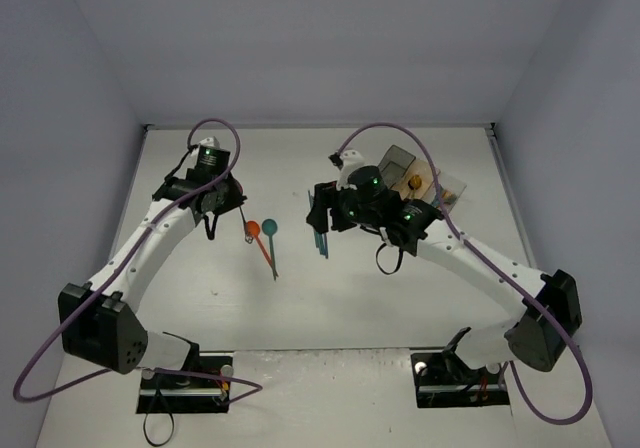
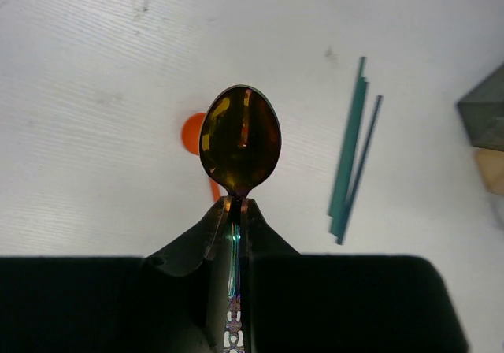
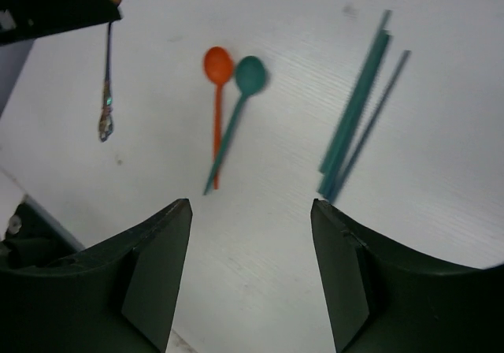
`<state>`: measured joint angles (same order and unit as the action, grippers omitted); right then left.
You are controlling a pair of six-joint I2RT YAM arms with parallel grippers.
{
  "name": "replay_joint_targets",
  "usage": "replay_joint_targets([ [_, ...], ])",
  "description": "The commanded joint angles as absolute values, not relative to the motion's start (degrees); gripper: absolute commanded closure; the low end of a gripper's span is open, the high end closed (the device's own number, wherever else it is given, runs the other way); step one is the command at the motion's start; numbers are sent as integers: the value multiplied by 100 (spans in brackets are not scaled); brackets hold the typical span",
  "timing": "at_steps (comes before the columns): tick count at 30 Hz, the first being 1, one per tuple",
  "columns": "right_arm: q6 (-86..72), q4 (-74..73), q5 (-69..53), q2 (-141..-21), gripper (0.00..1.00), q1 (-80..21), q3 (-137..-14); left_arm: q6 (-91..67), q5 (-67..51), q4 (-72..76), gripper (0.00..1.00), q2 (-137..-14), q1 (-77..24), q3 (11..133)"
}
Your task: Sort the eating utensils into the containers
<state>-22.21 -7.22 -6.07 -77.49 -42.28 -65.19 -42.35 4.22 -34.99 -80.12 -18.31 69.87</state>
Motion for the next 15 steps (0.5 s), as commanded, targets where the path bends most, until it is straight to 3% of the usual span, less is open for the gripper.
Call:
replay_joint_targets([
  [1, -2439, 417, -1120, -8040, 39, -4710, -6972, -4785, 21, -3764, 100, -7493, -1894, 7275],
  [15, -3022, 1370, -1698, -9192, 42, -5299, -7532, -5381, -73, -3588, 100, -6957, -2225, 7311],
])
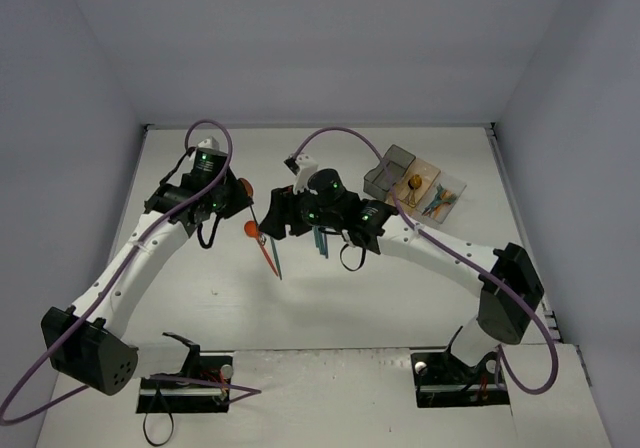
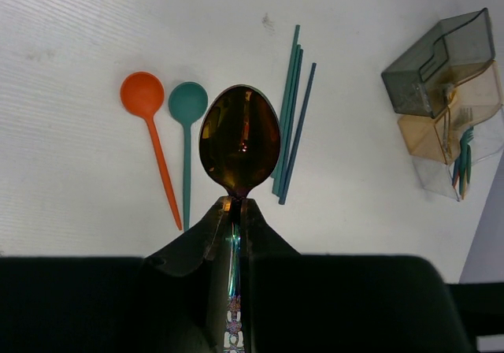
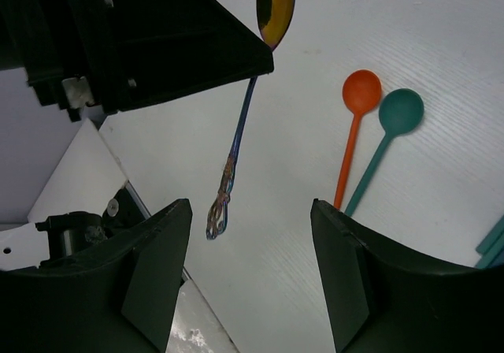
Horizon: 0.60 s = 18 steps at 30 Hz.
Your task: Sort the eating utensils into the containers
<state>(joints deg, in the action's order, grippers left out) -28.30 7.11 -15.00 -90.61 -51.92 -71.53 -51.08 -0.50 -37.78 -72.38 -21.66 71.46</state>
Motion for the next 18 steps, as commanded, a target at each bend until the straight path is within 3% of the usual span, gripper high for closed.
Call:
replay_joint_targets([
  [1, -3044, 1398, -1709, -9273, 43, -5323, -7566, -5423, -80, -3542, 100, -6927, -2246, 7268],
  [5, -3113, 1496, -1714, -9432, 47, -5353, -7611, -5503, -53, -3436, 100, -6864, -2348, 7198],
  [8, -3192, 1574, -1704, -9510, 59, -5353, -7603, -5528, -53, -3366, 100, -6846, -2417, 7189],
  [14, -3348, 1621, -1400, -9355, 96, -5353, -7435, -5493, -53, -3291, 100, -6855, -2452, 7128],
  [18, -3433, 1626, -1193, -9234, 100, -5328, -7267, -5453, -53, -3197, 100, -6873, -2461, 7001],
])
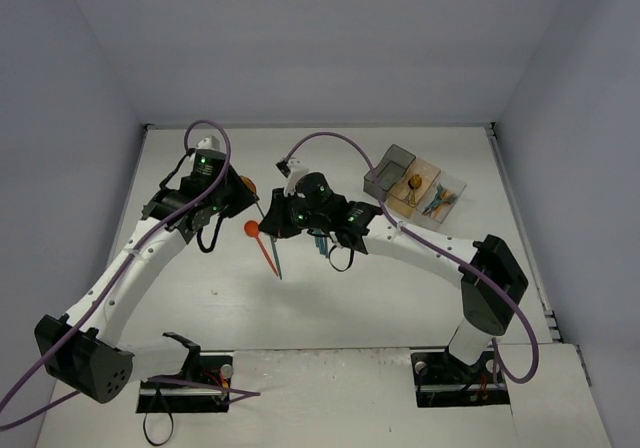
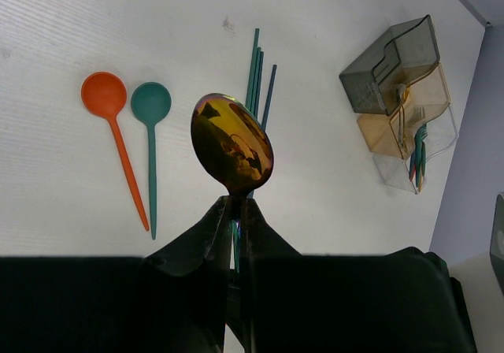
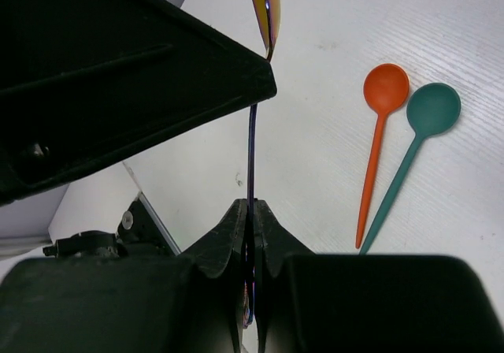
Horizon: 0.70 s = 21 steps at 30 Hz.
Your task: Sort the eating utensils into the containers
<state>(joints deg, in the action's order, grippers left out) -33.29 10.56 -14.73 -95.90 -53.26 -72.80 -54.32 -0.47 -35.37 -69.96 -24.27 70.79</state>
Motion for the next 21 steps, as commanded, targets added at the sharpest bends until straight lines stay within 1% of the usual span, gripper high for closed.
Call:
replay_joint_targets([
  [1, -3468, 1626, -1165, -9202, 100, -5316, -7223, -5417, -53, -3159, 100, -6873, -2461, 6975],
  [3, -3530, 1626, -1043, -9117, 100, -5261, -7137, -5281, -53, -3104, 98, -6887, -2461, 6961],
  [4, -3565, 1623, -985, -9074, 100, -5218, -7084, -5202, 6, -3094, 90, -6887, -2461, 6958],
  [6, -3708, 1617, -926, -9005, 100, -5116, -6926, -5072, 157, -3094, 62, -6874, -2461, 6960],
  [7, -3769, 1617, -898, -8951, 100, -5014, -6865, -4983, 191, -3100, 55, -6855, -2461, 6961],
  [11, -3949, 1617, -844, -8726, 100, -4639, -6569, -4687, 411, -3124, 37, -6712, -2457, 6974],
  [14, -4085, 1609, -844, -8459, 100, -4269, -6297, -4296, 629, -3155, 32, -6507, -2452, 6970],
  [16, -4209, 1608, -799, -8288, 100, -3853, -6123, -4064, 754, -3158, 31, -6383, -2443, 6921],
  [17, -4281, 1606, -791, -8213, 100, -3812, -6030, -3950, 808, -3177, 31, -6325, -2442, 6883],
  [21, -4801, 1498, -877, -7863, 100, -2710, -5597, -3299, 967, -3306, 31, -5989, -2371, 6601],
])
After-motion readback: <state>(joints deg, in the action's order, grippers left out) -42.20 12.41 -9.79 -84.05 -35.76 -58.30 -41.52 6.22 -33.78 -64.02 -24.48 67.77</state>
